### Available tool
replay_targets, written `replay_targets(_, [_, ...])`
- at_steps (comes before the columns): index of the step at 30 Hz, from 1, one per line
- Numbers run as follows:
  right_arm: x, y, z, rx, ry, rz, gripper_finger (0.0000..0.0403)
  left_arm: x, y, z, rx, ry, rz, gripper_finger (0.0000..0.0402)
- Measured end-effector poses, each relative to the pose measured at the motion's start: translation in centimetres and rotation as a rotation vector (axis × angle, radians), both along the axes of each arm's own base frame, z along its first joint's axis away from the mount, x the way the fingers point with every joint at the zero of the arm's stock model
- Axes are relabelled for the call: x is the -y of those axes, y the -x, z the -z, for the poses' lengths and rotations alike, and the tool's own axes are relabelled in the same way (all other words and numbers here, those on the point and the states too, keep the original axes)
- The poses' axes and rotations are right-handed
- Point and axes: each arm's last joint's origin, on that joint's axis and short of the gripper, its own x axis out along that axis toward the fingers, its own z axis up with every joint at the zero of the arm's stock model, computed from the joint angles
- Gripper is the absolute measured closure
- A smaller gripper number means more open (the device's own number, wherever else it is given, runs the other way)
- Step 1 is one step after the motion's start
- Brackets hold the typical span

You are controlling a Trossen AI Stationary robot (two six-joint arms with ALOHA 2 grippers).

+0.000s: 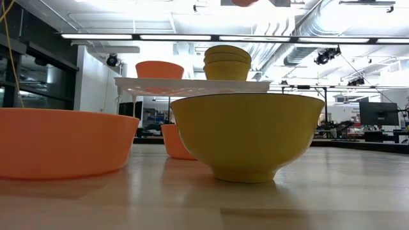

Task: Pick & Place Mini bowls
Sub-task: Stack the orange bowl on the other orange bowl on the shelf

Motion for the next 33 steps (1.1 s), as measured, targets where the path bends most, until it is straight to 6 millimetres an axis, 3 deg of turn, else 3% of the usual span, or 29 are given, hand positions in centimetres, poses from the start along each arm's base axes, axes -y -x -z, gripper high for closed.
replay_targets(6, [-0.4,0.3,0.0,-0.063,0.006,-0.081,0.0403,0.0,-0.1,0.3,-0.055,-0.029,0.017,0.0253])
replay_targets(21, [-1.0,-0.3,0.1,-0.007,-0.065,-0.260,0.0402,-0.8,0.2,0.4,-0.074,-0.024,-0.104,0.0254])
replay_targets(28, [-1.1,-0.7,0.3,-0.020,-0.078,-0.325,0.0402,-0.9,0.2,0.2,-0.069,-0.026,-0.100,0.0306])
replay_targets(33, [-1.0,-0.7,0.3,-0.048,-0.054,-0.307,0.0402,-0.9,0.2,0.3,-0.074,-0.020,-0.107,0.0307])
